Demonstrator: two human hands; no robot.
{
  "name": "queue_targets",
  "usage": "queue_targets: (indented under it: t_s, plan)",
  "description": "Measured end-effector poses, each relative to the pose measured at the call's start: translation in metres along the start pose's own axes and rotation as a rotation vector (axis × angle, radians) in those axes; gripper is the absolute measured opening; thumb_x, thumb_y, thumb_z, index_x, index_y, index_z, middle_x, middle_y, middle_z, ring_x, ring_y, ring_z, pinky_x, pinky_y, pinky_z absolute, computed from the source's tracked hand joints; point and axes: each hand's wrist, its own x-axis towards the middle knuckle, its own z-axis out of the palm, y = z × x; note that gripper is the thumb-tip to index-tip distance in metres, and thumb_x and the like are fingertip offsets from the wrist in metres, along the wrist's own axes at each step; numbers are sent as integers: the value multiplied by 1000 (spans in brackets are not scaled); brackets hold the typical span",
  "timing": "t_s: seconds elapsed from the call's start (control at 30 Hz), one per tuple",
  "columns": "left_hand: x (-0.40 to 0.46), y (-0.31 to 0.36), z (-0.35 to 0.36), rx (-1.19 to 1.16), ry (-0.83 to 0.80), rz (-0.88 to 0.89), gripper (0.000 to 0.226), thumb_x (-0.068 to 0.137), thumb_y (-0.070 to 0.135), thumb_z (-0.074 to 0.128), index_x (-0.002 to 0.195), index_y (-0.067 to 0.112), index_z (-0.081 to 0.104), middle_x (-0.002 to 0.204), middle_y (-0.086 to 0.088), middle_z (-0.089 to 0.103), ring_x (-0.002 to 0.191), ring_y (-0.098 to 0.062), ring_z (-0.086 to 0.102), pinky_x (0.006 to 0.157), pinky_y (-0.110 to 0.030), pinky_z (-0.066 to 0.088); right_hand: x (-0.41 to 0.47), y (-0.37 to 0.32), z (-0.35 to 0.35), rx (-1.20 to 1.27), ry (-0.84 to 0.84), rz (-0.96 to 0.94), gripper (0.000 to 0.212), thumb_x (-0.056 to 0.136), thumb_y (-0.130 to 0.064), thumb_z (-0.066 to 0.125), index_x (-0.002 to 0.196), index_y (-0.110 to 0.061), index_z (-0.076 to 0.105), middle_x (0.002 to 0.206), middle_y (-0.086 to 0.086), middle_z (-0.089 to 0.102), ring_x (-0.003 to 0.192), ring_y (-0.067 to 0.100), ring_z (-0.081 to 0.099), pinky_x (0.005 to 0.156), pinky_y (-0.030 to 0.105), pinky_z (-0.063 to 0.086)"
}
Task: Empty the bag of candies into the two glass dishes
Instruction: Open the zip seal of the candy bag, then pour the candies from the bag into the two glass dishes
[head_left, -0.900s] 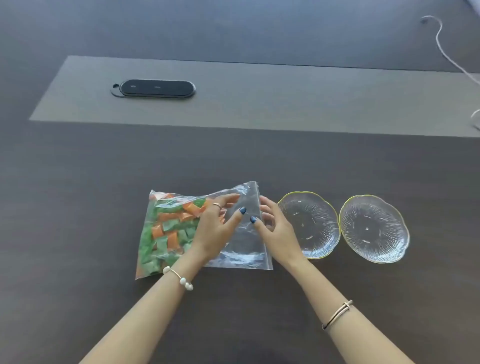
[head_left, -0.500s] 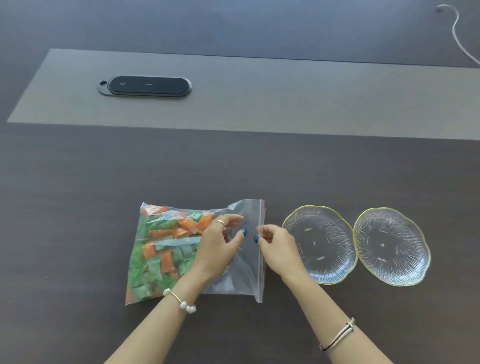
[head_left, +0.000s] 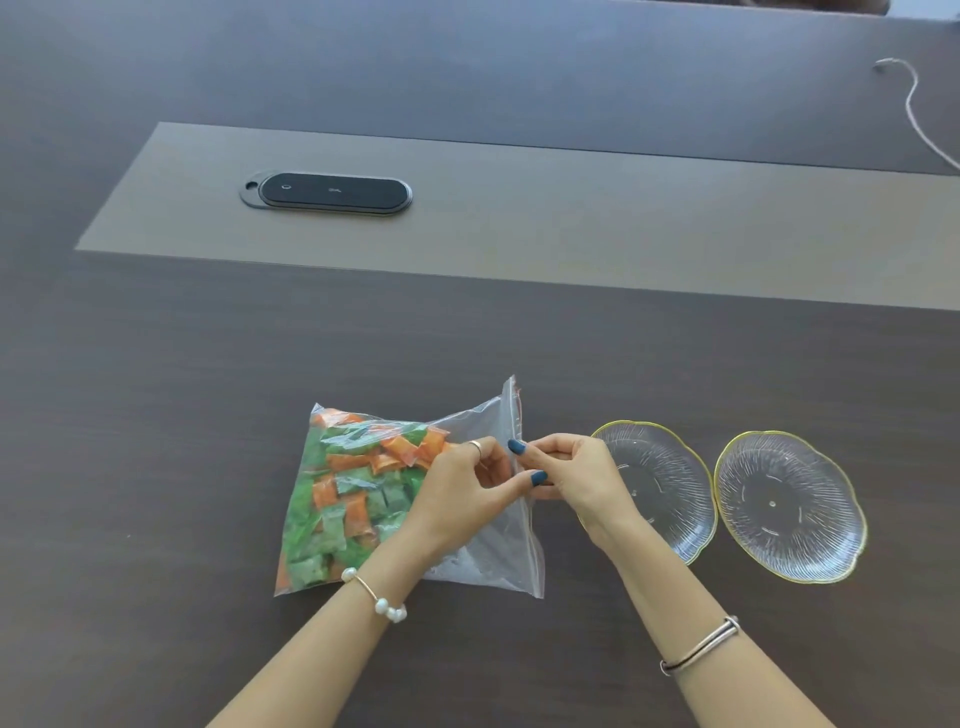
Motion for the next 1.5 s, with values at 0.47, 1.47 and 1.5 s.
queue_targets:
  t_s: [0.47,1.47,1.5]
  plan:
    - [0,0,-3,-305,-176,-157,16,88,23,59,84,8,60,74,-3,64,65,-6,60,64,-19,52,-9,6,-6,212,-117,49,16,81,-20,67,84,-5,70,66,-1,69,57,5,63,60,19,54]
    - [-28,15,-55,-344,-197,-150,33,89,42,46,73,15,57,58,11,53,58,-6,48,61,-19,40,-19,28,-17,-412,444,-318,35,70,-7,62,99,-26,57,91,-3,50,86,19,50,76,29,42]
    - [-28,16,-55,-362,-149,-170,37,89,45,43,72,16,58,58,10,54,57,-6,48,59,-19,41,-21,24,-13,-409,431,-391,27,72,-9,61,94,-25,60,90,-4,52,87,19,51,78,30,43]
